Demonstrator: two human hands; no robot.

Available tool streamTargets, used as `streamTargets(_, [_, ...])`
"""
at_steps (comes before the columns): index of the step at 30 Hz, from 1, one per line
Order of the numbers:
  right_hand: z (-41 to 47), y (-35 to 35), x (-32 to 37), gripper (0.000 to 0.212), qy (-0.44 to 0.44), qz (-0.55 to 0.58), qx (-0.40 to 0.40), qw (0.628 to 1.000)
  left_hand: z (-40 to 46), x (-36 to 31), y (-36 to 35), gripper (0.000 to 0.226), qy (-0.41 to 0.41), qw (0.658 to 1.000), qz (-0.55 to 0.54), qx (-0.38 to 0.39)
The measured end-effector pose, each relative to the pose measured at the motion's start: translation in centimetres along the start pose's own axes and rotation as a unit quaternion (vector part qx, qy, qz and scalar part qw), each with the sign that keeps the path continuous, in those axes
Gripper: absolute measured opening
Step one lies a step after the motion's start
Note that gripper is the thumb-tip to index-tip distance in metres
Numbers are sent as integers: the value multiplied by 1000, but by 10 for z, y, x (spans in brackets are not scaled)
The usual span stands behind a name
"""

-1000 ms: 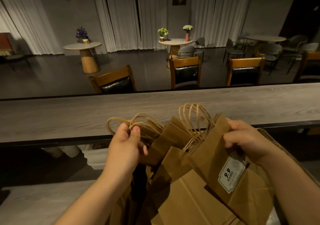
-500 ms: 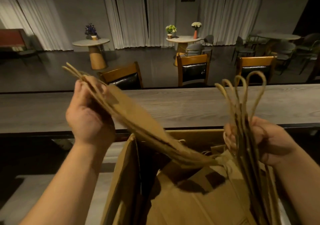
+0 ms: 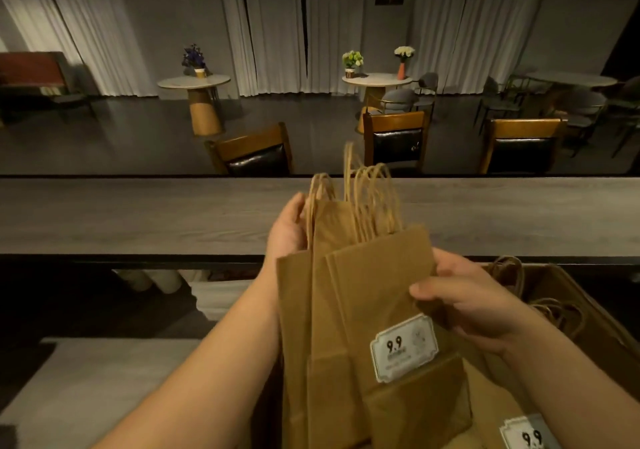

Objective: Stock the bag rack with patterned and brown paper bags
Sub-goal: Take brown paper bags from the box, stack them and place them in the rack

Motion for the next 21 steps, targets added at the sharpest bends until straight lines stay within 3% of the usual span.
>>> streamTargets(4, [3, 27, -3, 30, -2, 13, -115, 993, -2, 21, 42, 90, 120, 993, 4, -7])
streamTargets(6, [6, 42, -9, 28, -16, 21, -155, 987, -15, 20, 58, 103, 133, 991, 16, -1])
streamTargets(9, [5, 43, -10, 25, -32, 25, -177, 983, -34, 2, 61, 92, 87, 984, 143, 55])
streamTargets(12, [5, 44, -11, 19, -33, 28, -190, 981, -50, -21, 65, 70, 46, 946, 307, 95])
streamTargets(14, [5, 48, -13, 16, -33, 36, -204, 978, -58, -33, 61, 70, 30, 929, 348, 119])
streamTargets(16, [4, 51, -14, 15, -36, 49, -213, 975, -63, -35, 66, 76, 43, 944, 303, 124])
streamTargets(19, [3, 52, -15, 13, -40, 68, -214, 974, -67, -29, 84, 97, 72, 981, 171, 58])
streamTargets(21, [4, 50, -14, 15, -36, 64, -205, 976, -71, -23, 93, 93, 58, 988, 136, 47])
Point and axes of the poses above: each hand's wrist, its own z-axis towards the middle knuckle, its own y-axis out of the back of the hand, x = y × z, the point moved 9 cm from there along z, towards the middle knuckle
